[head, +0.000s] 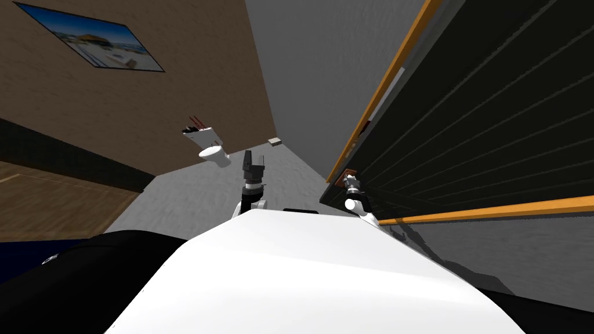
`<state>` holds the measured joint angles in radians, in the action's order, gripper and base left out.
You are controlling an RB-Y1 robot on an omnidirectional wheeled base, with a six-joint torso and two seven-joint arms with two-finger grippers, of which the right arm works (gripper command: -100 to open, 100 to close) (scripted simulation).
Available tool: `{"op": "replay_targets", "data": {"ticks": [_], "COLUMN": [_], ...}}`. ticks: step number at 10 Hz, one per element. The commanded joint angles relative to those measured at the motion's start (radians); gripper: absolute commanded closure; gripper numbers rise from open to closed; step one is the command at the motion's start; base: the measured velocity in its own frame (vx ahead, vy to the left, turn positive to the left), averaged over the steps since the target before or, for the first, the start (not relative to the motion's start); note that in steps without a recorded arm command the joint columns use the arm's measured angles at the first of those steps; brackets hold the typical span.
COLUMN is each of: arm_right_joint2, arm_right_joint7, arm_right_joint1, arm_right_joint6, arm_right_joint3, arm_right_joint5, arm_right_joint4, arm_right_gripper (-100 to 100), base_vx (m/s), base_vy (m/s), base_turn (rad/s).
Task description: Pull the door open
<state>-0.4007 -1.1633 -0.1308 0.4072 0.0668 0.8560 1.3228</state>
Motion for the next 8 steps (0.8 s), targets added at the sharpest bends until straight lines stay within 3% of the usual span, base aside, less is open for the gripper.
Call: {"op": "replay_targets", "data": {"ticks": [1,4,5,8], "arm_right_joint2": [-0.019,-0.04,-0.037,-0.066], "arm_right_joint7": [-0.02,-0.043,-0.036,-0.066], "arm_right_joint1": [-0.01,-0.022,-0.018,-0.036], "arm_right_joint6": [0.008,0.016,0.013,0.027], "arm_right_joint3": [0.021,0.045,0.037,0.069], "arm_right_joint5": [-0.002,-0.003,-0.003,-0.006], "arm_right_joint4": [0.012,0.024,0.02,0.032], "arm_right_gripper": [100,100,100,100], "base_vx": [-0.207,-0.228,-0.09,-0.193], "base_vy": [-0.059,-0.036,-0.015,-0.029], "base_turn": [0.154,0.108,0.026,0.111]}}
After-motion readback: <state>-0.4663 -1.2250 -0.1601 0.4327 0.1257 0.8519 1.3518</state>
